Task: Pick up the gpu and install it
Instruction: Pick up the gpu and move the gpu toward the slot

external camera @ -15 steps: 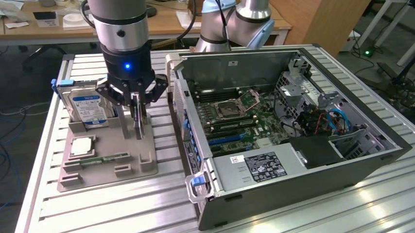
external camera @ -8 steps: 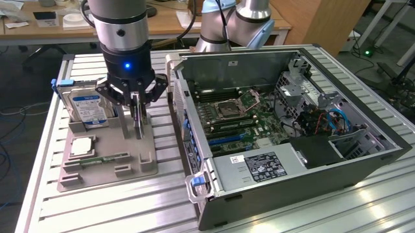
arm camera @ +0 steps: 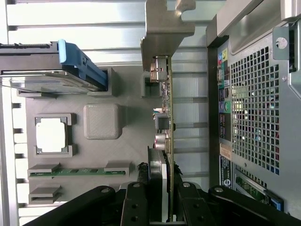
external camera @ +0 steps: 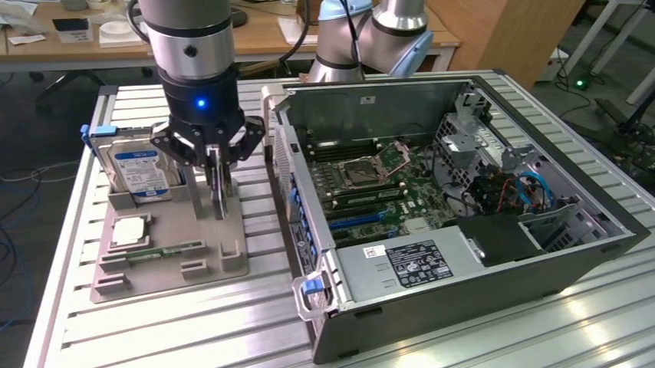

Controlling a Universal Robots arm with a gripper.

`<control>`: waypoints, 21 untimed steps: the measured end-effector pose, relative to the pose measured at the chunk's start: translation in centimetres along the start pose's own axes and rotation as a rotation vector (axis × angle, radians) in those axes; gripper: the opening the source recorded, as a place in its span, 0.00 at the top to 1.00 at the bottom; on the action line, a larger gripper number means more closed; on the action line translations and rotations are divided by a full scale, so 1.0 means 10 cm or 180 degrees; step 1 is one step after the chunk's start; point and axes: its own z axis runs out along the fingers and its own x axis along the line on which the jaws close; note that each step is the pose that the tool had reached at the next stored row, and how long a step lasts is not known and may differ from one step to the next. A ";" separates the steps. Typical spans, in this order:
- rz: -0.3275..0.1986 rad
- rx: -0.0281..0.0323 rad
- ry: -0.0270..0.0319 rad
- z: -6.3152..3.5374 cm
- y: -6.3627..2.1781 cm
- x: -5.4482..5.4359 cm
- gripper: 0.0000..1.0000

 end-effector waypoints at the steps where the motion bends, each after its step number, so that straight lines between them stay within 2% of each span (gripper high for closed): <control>1: 0.0000 0.0000 -0.0001 -0.023 0.001 0.00 0.72; 7: 0.0000 0.0001 -0.0001 -0.151 0.007 0.00 0.72; 9: -0.0001 0.0034 -0.0003 -0.167 0.007 0.00 0.72; 11: -0.0001 0.0042 -0.0003 -0.215 0.009 0.00 0.72; 21: 0.0000 0.0042 -0.0003 -0.665 0.031 0.00 0.72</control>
